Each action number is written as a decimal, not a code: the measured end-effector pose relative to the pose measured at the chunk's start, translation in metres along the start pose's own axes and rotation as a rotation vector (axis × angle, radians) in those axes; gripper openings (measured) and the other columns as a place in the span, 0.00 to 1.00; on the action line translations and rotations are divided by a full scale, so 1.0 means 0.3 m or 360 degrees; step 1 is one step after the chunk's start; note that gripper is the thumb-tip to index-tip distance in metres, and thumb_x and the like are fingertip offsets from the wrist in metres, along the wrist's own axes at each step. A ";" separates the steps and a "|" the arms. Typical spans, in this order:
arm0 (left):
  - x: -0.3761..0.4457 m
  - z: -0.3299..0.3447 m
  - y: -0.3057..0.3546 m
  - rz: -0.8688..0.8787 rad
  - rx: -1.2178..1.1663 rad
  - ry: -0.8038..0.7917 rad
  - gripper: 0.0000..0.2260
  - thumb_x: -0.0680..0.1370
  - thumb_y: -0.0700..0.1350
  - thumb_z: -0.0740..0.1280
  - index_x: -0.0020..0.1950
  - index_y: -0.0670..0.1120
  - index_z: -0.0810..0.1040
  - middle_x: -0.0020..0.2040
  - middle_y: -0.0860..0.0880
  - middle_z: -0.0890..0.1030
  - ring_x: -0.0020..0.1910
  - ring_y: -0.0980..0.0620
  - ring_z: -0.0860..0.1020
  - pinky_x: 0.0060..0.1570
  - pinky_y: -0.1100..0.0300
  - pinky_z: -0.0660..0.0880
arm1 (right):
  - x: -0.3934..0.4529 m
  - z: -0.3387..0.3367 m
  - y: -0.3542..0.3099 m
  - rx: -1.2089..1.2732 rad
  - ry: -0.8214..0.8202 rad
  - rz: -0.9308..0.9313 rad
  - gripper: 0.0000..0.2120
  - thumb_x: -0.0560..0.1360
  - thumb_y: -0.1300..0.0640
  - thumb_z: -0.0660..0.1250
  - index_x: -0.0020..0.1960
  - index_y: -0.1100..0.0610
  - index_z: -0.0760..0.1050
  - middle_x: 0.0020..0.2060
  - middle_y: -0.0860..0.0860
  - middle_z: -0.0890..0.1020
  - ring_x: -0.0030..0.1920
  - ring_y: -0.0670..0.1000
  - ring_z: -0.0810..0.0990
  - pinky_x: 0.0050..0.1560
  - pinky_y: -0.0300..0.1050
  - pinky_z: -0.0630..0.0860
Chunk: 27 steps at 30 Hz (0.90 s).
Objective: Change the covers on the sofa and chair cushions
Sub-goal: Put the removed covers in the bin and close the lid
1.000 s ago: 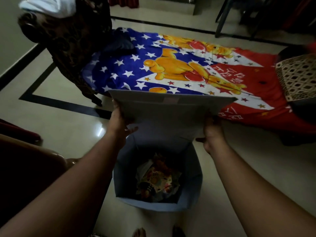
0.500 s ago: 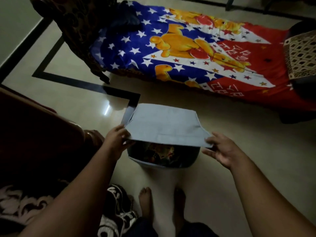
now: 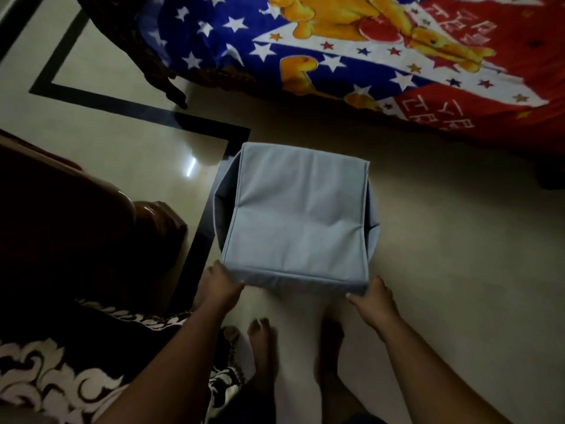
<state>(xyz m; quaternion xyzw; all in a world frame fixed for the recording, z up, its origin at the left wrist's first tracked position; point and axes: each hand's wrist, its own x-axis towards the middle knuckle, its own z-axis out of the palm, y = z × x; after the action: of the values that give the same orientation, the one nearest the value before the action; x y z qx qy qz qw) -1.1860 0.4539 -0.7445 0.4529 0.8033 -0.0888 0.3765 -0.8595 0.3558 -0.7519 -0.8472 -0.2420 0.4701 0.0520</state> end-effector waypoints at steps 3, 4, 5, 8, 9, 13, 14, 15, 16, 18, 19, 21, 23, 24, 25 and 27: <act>0.048 0.056 0.045 -0.0076 -0.0567 -0.0033 0.41 0.74 0.61 0.72 0.78 0.42 0.61 0.74 0.39 0.69 0.71 0.37 0.71 0.68 0.43 0.71 | 0.078 0.029 -0.033 0.0137 0.0198 0.0001 0.46 0.72 0.39 0.74 0.79 0.58 0.57 0.73 0.62 0.68 0.69 0.65 0.71 0.66 0.57 0.73; 0.075 0.070 0.060 -0.0122 -0.0813 -0.0017 0.43 0.74 0.62 0.72 0.79 0.41 0.59 0.76 0.39 0.68 0.72 0.37 0.70 0.70 0.44 0.70 | 0.111 0.030 -0.048 0.0237 0.0256 -0.0037 0.48 0.72 0.39 0.74 0.81 0.57 0.54 0.75 0.61 0.65 0.72 0.65 0.68 0.70 0.58 0.70; 0.098 0.080 0.075 -0.0167 -0.0982 0.0011 0.44 0.75 0.61 0.73 0.80 0.41 0.57 0.78 0.40 0.65 0.74 0.38 0.68 0.72 0.45 0.68 | 0.138 0.023 -0.065 0.0343 0.0314 -0.0050 0.49 0.73 0.38 0.73 0.82 0.55 0.51 0.77 0.60 0.63 0.74 0.64 0.66 0.72 0.59 0.68; 0.182 0.103 0.117 -0.0184 -0.1246 0.0086 0.49 0.75 0.60 0.74 0.83 0.46 0.47 0.82 0.42 0.58 0.78 0.39 0.62 0.75 0.42 0.64 | 0.222 0.016 -0.117 0.0705 0.0297 0.0026 0.49 0.73 0.36 0.71 0.82 0.52 0.48 0.79 0.55 0.61 0.75 0.61 0.65 0.74 0.60 0.66; 0.214 0.112 0.126 -0.0181 -0.1335 0.0099 0.50 0.72 0.61 0.76 0.83 0.48 0.48 0.81 0.43 0.60 0.77 0.39 0.64 0.74 0.40 0.65 | 0.252 0.025 -0.128 0.0809 0.0244 0.0065 0.48 0.73 0.35 0.71 0.82 0.52 0.50 0.78 0.53 0.63 0.75 0.60 0.66 0.73 0.60 0.66; 0.270 0.126 0.140 -0.0298 -0.1559 0.0246 0.39 0.67 0.57 0.77 0.74 0.49 0.69 0.67 0.43 0.78 0.61 0.40 0.79 0.60 0.38 0.78 | 0.326 0.077 -0.144 0.0968 0.0363 0.0010 0.32 0.77 0.41 0.70 0.73 0.55 0.67 0.67 0.53 0.77 0.64 0.59 0.76 0.68 0.58 0.73; 0.271 0.126 0.149 -0.0290 -0.1564 0.0307 0.30 0.71 0.52 0.76 0.71 0.48 0.73 0.63 0.43 0.80 0.57 0.40 0.80 0.59 0.39 0.79 | 0.332 0.091 -0.145 0.0964 0.0401 -0.0033 0.26 0.78 0.44 0.70 0.70 0.55 0.71 0.63 0.53 0.79 0.61 0.59 0.78 0.67 0.58 0.75; 0.270 0.126 0.156 -0.0284 -0.1579 0.0351 0.25 0.75 0.48 0.75 0.70 0.47 0.74 0.61 0.43 0.80 0.56 0.40 0.80 0.59 0.39 0.79 | 0.328 0.101 -0.144 0.0946 0.0424 -0.0073 0.20 0.80 0.47 0.68 0.68 0.55 0.73 0.60 0.53 0.80 0.58 0.58 0.79 0.65 0.57 0.76; 0.266 0.123 0.162 -0.0264 -0.1603 0.0383 0.22 0.76 0.45 0.74 0.70 0.45 0.75 0.61 0.42 0.81 0.56 0.41 0.80 0.61 0.41 0.78 | 0.323 0.110 -0.141 0.0915 0.0441 -0.0112 0.17 0.81 0.50 0.67 0.66 0.55 0.75 0.58 0.53 0.81 0.57 0.58 0.79 0.64 0.55 0.76; 0.259 0.104 0.173 -0.0238 -0.1640 0.0400 0.21 0.78 0.43 0.72 0.70 0.43 0.75 0.62 0.42 0.80 0.58 0.42 0.79 0.63 0.45 0.77 | 0.315 0.111 -0.150 0.0825 0.0497 -0.0205 0.15 0.81 0.49 0.65 0.64 0.55 0.76 0.56 0.53 0.81 0.57 0.59 0.80 0.63 0.56 0.77; 0.247 0.079 0.188 -0.0229 -0.1647 0.0399 0.20 0.78 0.43 0.72 0.70 0.43 0.76 0.62 0.43 0.80 0.58 0.42 0.79 0.63 0.46 0.77 | 0.312 0.100 -0.164 0.0775 0.0521 -0.0251 0.15 0.80 0.48 0.65 0.63 0.55 0.77 0.56 0.54 0.82 0.57 0.60 0.80 0.62 0.58 0.77; 0.228 0.046 0.212 -0.0210 -0.1659 0.0381 0.19 0.79 0.44 0.72 0.69 0.43 0.77 0.61 0.43 0.81 0.58 0.42 0.79 0.63 0.45 0.77 | 0.313 0.063 -0.198 0.0677 0.0535 -0.0289 0.15 0.81 0.49 0.65 0.63 0.56 0.77 0.57 0.57 0.83 0.56 0.61 0.81 0.61 0.59 0.78; 0.212 0.007 0.228 -0.0223 -0.1675 0.0394 0.18 0.78 0.45 0.72 0.67 0.43 0.79 0.60 0.43 0.82 0.58 0.43 0.80 0.63 0.44 0.77 | 0.312 0.006 -0.267 0.0601 0.0520 -0.0329 0.14 0.82 0.52 0.65 0.63 0.57 0.78 0.56 0.58 0.83 0.55 0.62 0.80 0.59 0.58 0.78; 0.209 -0.018 0.235 -0.0242 -0.1701 0.0413 0.15 0.78 0.45 0.72 0.64 0.44 0.81 0.58 0.44 0.83 0.57 0.43 0.81 0.62 0.43 0.78 | 0.312 -0.027 -0.323 0.0565 0.0502 -0.0373 0.13 0.82 0.53 0.65 0.64 0.57 0.78 0.56 0.58 0.83 0.55 0.62 0.80 0.59 0.58 0.78; 0.207 -0.037 0.240 -0.0266 -0.1724 0.0439 0.12 0.77 0.46 0.72 0.60 0.46 0.82 0.55 0.45 0.84 0.55 0.43 0.81 0.61 0.42 0.78 | 0.313 -0.057 -0.378 0.0510 0.0477 -0.0425 0.14 0.82 0.53 0.65 0.64 0.57 0.78 0.56 0.59 0.82 0.55 0.63 0.80 0.59 0.57 0.78; 0.220 -0.081 0.241 -0.0350 -0.1766 0.0496 0.09 0.76 0.48 0.72 0.55 0.49 0.83 0.51 0.45 0.84 0.51 0.44 0.82 0.57 0.41 0.80 | 0.323 -0.109 -0.530 0.0370 0.0445 -0.0542 0.14 0.81 0.54 0.65 0.65 0.58 0.78 0.57 0.59 0.82 0.56 0.64 0.79 0.58 0.55 0.77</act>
<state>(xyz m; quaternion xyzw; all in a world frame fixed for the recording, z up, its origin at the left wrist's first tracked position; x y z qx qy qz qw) -1.1614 0.5508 -0.7584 0.1098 0.8177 0.3741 0.4234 -0.8472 0.5444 -0.7583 -0.8394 -0.3158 0.3575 0.2606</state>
